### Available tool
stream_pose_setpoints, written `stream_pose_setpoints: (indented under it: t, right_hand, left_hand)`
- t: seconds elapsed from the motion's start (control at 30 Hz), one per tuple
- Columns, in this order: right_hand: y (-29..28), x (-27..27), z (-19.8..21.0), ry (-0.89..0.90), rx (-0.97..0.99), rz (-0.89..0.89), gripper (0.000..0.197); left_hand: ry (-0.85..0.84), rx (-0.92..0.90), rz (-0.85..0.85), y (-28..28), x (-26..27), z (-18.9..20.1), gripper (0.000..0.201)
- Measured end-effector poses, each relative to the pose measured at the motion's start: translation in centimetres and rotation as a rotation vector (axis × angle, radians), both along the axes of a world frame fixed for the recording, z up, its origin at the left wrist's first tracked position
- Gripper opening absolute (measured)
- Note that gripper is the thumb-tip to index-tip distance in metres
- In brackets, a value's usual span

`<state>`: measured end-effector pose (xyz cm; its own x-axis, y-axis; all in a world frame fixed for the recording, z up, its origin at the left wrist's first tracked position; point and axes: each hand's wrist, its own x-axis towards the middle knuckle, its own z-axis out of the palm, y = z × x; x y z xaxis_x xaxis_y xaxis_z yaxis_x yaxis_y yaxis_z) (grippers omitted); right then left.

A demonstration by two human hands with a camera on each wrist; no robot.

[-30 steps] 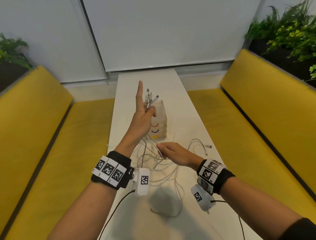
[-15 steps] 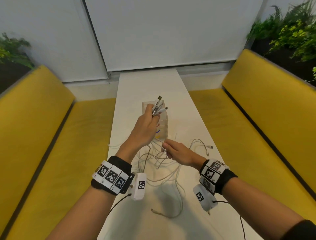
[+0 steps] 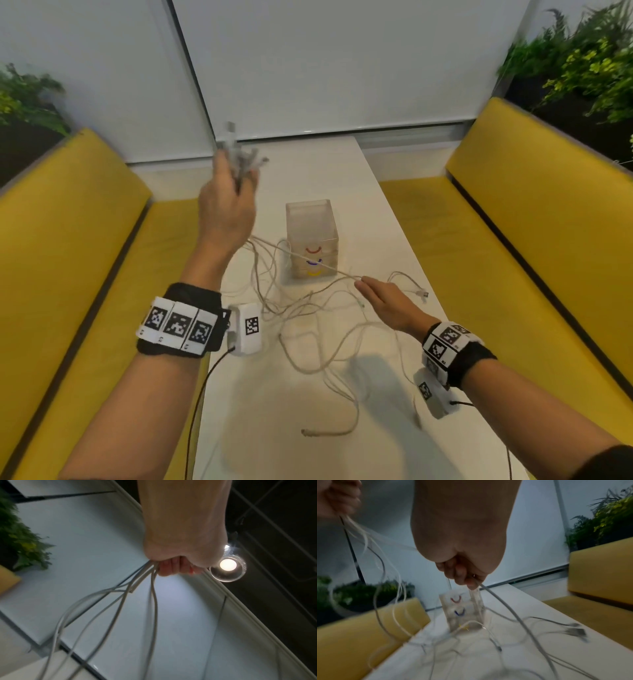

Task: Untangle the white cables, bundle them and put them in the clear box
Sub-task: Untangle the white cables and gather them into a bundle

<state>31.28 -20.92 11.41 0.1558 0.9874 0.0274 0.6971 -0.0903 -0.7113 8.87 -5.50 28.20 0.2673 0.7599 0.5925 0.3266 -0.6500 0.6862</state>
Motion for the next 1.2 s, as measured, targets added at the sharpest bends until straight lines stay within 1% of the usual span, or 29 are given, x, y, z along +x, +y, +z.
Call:
stream_pose_setpoints:
  t: [0.03, 0.07, 0.13, 0.2, 0.27, 0.33, 0.4, 0.47, 0.53, 0.57, 0.67, 0.7, 0.73, 0.77, 0.8, 0.83, 0.87, 0.9, 0.97, 1.03, 1.07, 1.13, 1.2]
  right_hand:
    - [0.3, -0.3, 0.8, 0.021, 0.023, -0.003, 0.037]
    - [0.7, -0.8, 2.0, 0.041, 0.057, 0.005, 0.034]
    - [1.6, -2.0, 4.7, 0.062, 0.138, 0.029, 0.037]
    - [1.9, -2.8, 7.0, 0.092, 0.195, 0.055, 0.040]
    - [1.8, -2.9, 8.3, 0.162, 0.233, 0.057, 0.035]
    - [1.5, -2.5, 8.8, 0.211, 0.230, 0.058, 0.033]
    - [1.4, -2.0, 8.7, 0.227, 0.205, 0.073, 0.031]
    - [1.3, -1.7, 8.2, 0.225, 0.187, 0.081, 0.032]
    - [0.9, -1.1, 7.0, 0.189, 0.151, 0.067, 0.032]
    - [0.6, -0.6, 6.0, 0.170, 0.132, 0.049, 0.033]
    - [-0.9, 1.2, 2.9, 0.135, 0.057, -0.016, 0.036]
    - [-1.4, 1.7, 2.0, 0.122, 0.030, -0.038, 0.036]
    - [-1.8, 2.1, 1.3, 0.113, 0.007, -0.059, 0.035]
    - [-2.0, 2.3, 1.0, 0.109, -0.006, -0.079, 0.034]
    - [-2.1, 2.3, 1.0, 0.107, -0.006, -0.096, 0.032]
    - [-1.9, 2.2, 1.1, 0.108, 0.008, -0.105, 0.032]
    - [-1.7, 1.9, 1.4, 0.111, 0.033, -0.110, 0.032]
    - [-1.3, 1.6, 1.9, 0.115, 0.061, -0.111, 0.034]
    - [-0.4, 0.8, 3.1, 0.106, 0.105, -0.093, 0.035]
    - [0.3, -0.2, 4.6, 0.091, 0.116, -0.017, 0.032]
    - [0.7, -0.7, 5.3, 0.078, 0.108, 0.040, 0.029]
    - [1.1, -1.4, 6.2, 0.035, 0.064, 0.123, 0.025]
    - [1.0, -1.5, 6.6, 0.041, 0.039, 0.155, 0.024]
  left_hand:
    - [0.089, 0.002, -0.093, -0.7, 0.4, -0.4, 0.018]
    - [0.183, -0.025, -0.207, -1.5, 1.1, -1.4, 0.017]
    - [0.351, -0.135, -0.400, -2.9, 2.6, -4.3, 0.021]
    - [0.454, -0.215, -0.459, -3.9, 3.6, -6.7, 0.021]
    - [0.431, -0.291, -0.476, -4.0, 3.9, -8.2, 0.011]
    - [0.414, -0.312, -0.493, -4.2, 3.8, -8.5, 0.018]
    - [0.376, -0.334, -0.497, -4.4, 3.6, -8.7, 0.014]
    - [0.317, -0.310, -0.470, -4.2, 3.3, -8.4, 0.018]
    - [0.272, -0.225, -0.400, -3.5, 2.8, -8.0, 0.024]
    - [0.232, -0.188, -0.354, -3.0, 2.4, -7.6, 0.024]
    - [0.107, -0.123, -0.118, -0.7, 0.7, -6.2, 0.017]
    - [0.100, -0.105, -0.039, 0.1, 0.1, -5.8, 0.018]
    - [0.118, -0.079, 0.019, 0.8, -0.3, -5.7, 0.026]
    - [0.160, -0.055, 0.052, 1.2, -0.5, -5.7, 0.031]
    - [0.199, -0.046, 0.062, 1.3, -0.4, -5.7, 0.031]
    - [0.213, -0.055, 0.049, 1.1, -0.2, -5.9, 0.027]
    - [0.203, -0.078, 0.024, 0.6, 0.2, -6.1, 0.024]
    - [0.180, -0.105, -0.014, 0.0, 0.7, -6.4, 0.027]
    - [0.155, -0.148, -0.159, -1.6, 2.0, -7.0, 0.045]
    - [0.215, -0.202, -0.377, -3.3, 3.3, -7.4, 0.061]
    - [0.289, -0.214, -0.465, -4.0, 4.0, -7.6, 0.063]
    - [0.402, -0.189, -0.582, -4.9, 4.9, -8.0, 0.052]
    - [0.411, -0.200, -0.624, -5.0, 5.3, -7.9, 0.035]
